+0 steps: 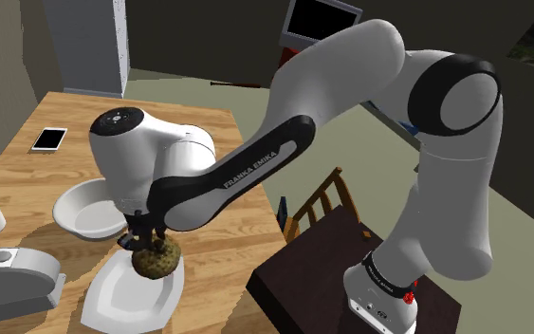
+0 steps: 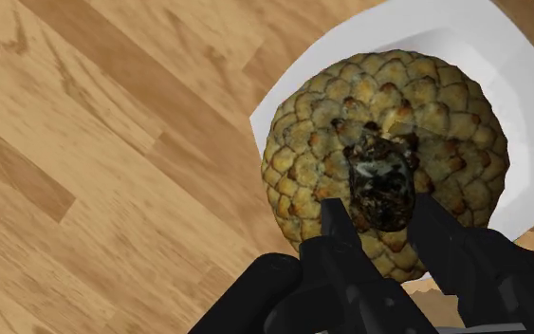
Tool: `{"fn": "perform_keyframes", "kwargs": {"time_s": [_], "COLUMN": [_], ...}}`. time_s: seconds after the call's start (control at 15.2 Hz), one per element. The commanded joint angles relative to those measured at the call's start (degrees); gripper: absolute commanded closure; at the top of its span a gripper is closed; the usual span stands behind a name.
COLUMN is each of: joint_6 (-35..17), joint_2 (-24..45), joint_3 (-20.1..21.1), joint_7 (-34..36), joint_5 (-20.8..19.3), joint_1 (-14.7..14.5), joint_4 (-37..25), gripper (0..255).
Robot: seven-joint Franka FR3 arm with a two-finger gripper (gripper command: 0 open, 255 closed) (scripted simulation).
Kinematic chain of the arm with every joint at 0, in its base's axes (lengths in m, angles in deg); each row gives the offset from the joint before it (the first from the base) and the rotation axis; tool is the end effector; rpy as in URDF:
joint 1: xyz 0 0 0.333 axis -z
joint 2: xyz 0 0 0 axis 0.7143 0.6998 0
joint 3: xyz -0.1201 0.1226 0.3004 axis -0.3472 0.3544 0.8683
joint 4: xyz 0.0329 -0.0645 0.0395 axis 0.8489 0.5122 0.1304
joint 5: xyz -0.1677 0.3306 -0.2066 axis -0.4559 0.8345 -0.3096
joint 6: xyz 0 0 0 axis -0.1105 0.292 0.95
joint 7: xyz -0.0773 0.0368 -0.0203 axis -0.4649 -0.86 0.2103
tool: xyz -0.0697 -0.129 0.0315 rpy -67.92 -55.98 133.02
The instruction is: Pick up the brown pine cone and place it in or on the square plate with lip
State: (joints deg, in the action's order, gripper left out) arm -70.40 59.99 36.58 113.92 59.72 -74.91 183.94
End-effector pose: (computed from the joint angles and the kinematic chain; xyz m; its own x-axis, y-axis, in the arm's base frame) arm 0.4490 0.4950 0.2138 0.9459 0.3221 -0.0383 0.3243 -0.9366 0.1324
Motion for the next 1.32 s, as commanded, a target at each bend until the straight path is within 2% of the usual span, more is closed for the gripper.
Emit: {"fn": "perform_keyframes", "kwargs": {"time_s": [0.0,0.13,1.25], "joint_6": [3.32,7.76,-0.20], "joint_2": [3.05,7.54,15.77], "joint_3": [-0.09,-0.34,-2.71], "joint_7": [0.31,0.48,2.63], "joint_5": [-0.20,-0.51,-3.51], "joint_1": [-1.63,-3.97,-5.44], "joint_4": [-6.15,-14.94,-14.95], "gripper": [255,255,255]}}
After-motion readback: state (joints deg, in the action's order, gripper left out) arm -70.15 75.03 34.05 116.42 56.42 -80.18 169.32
